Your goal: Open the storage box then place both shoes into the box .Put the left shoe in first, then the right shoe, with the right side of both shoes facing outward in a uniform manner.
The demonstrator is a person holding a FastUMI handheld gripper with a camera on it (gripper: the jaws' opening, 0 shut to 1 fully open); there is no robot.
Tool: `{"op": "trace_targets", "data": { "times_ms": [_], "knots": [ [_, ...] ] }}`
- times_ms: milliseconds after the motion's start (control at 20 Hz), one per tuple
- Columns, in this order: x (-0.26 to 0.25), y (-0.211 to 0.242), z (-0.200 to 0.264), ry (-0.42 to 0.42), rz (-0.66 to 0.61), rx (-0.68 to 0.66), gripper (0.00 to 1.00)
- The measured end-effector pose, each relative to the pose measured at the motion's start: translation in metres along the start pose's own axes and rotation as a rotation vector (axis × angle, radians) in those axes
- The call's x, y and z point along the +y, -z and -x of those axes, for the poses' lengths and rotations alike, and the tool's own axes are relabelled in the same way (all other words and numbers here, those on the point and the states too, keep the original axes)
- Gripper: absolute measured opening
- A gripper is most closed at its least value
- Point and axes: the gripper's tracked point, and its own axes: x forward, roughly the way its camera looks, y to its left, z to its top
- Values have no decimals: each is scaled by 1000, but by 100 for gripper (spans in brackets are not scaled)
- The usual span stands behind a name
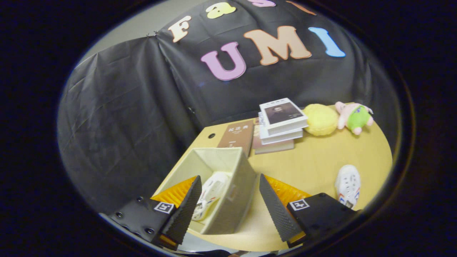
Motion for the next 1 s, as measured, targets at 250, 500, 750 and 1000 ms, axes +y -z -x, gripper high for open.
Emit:
{"op": "trace_targets", "data": {
  "times_ms": [250,500,750,1000],
  "knots": [
    [-84,-13,25,102,-53,-27,100],
    [-154,-13,42,188,-31,-33,100],
    [-213,3,56,254,-10,0,100],
    [-258,28,59,303,27,54,100]
  ]
}}
